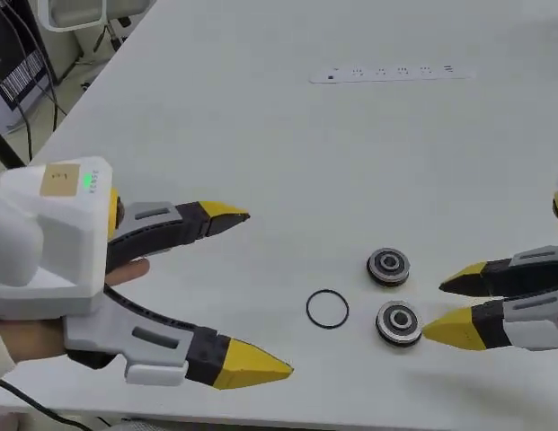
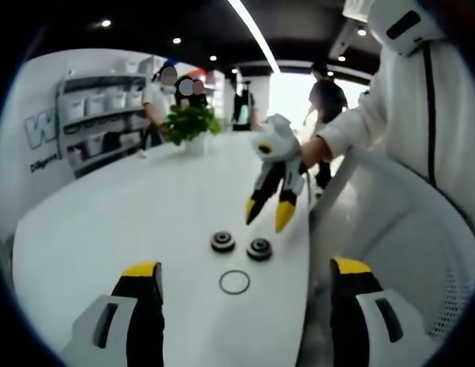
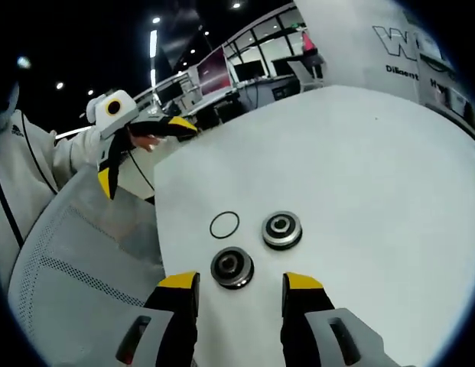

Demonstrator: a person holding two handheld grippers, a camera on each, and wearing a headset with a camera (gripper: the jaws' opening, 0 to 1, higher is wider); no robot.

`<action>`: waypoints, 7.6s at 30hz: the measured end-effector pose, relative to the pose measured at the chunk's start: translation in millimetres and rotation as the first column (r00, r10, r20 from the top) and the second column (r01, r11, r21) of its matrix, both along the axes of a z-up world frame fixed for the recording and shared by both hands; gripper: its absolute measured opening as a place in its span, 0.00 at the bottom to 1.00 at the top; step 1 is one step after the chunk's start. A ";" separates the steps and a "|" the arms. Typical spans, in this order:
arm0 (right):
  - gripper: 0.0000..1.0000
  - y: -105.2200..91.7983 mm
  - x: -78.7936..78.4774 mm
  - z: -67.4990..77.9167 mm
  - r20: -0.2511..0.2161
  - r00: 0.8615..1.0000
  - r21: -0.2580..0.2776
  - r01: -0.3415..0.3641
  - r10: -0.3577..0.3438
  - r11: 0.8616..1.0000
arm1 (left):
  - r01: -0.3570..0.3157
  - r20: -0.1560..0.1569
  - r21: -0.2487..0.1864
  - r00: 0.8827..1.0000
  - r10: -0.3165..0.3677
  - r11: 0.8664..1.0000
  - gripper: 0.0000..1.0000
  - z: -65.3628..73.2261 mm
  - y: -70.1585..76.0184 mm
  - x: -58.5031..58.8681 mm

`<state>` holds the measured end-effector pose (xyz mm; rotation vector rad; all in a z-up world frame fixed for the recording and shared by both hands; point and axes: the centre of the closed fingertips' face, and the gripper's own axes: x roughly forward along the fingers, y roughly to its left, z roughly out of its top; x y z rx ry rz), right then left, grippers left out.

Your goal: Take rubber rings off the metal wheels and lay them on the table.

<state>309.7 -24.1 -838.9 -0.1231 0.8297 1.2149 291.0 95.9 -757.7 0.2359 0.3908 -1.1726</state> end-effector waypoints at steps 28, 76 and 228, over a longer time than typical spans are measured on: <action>0.30 13.3 -13.1 -13.6 0.147 0.982 -0.002 -0.118 0.117 0.993 | 0.195 0.037 -0.077 0.981 -0.193 0.978 0.75 3.5 -93.5 25.3; 0.20 12.8 -10.9 -25.9 0.196 0.967 -0.050 -0.154 0.160 0.987 | 0.194 -0.038 0.067 0.981 -0.192 0.979 0.14 -92.2 -110.7 18.0; 0.00 15.0 -16.2 16.2 -0.247 0.964 0.173 0.143 -0.098 0.975 | 0.197 0.065 0.033 0.978 -0.199 0.980 0.60 -25.8 -72.9 16.0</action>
